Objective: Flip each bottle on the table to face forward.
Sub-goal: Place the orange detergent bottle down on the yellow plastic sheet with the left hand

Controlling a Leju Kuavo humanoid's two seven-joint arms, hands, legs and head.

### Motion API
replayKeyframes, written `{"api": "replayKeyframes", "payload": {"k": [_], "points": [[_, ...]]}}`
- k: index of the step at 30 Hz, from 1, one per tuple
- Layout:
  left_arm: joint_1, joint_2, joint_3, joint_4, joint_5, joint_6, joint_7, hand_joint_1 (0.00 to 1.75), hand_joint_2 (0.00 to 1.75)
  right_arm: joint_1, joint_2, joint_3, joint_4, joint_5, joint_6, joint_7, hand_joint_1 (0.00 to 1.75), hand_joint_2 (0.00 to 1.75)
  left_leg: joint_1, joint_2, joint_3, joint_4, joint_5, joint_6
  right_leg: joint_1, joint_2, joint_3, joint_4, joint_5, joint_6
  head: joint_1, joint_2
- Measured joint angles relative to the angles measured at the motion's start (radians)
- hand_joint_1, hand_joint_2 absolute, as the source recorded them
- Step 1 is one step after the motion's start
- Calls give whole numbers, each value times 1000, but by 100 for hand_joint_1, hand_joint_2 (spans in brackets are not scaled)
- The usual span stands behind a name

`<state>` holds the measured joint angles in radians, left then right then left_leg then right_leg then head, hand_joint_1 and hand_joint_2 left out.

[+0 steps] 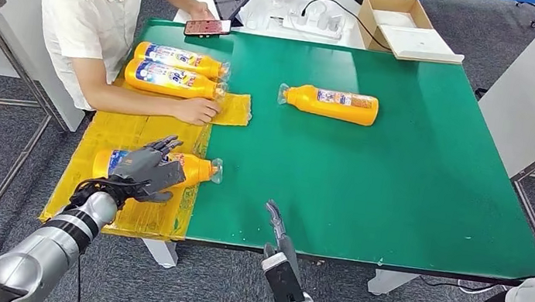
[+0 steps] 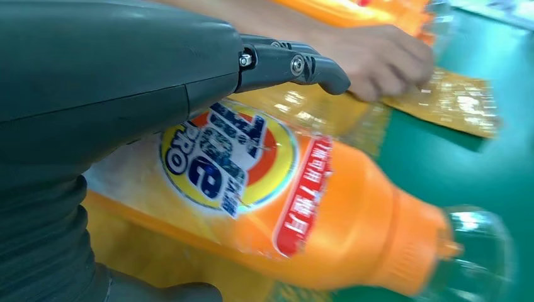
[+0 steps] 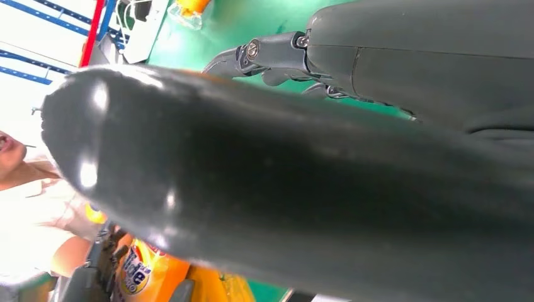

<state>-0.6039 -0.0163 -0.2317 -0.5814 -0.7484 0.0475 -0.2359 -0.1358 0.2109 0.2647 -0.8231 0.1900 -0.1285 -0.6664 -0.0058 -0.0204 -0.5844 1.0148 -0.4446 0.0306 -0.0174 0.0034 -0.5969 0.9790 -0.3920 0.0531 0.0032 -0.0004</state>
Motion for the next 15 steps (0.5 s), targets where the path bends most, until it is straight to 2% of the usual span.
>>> {"api": "replayKeyframes", "payload": {"k": [6, 9, 15], "points": [[37, -3, -4, -68, 26, -13, 1, 0, 175, 0, -1, 0, 11, -2, -1, 0, 0, 0, 0, 1, -2, 0, 0, 0, 0, 0, -2, 0, 0, 0, 0, 0], [62, -2, -20, -116, 90, -19, -20, 0, 175, 0, -2, 0, 14, -6, -5, 0, 0, 0, 0, 1, -3, 0, 0, 0, 0, 0, -3, 0, 0, 0, 0, 0], [189, 1, -54, -354, 315, 55, -93, 0, 175, 6, -10, 0, 16, -21, -24, 0, 0, 0, 0, 4, -9, 0, 0, 0, 0, 1, -11, 0, 0, 0, 0, 0]]}}
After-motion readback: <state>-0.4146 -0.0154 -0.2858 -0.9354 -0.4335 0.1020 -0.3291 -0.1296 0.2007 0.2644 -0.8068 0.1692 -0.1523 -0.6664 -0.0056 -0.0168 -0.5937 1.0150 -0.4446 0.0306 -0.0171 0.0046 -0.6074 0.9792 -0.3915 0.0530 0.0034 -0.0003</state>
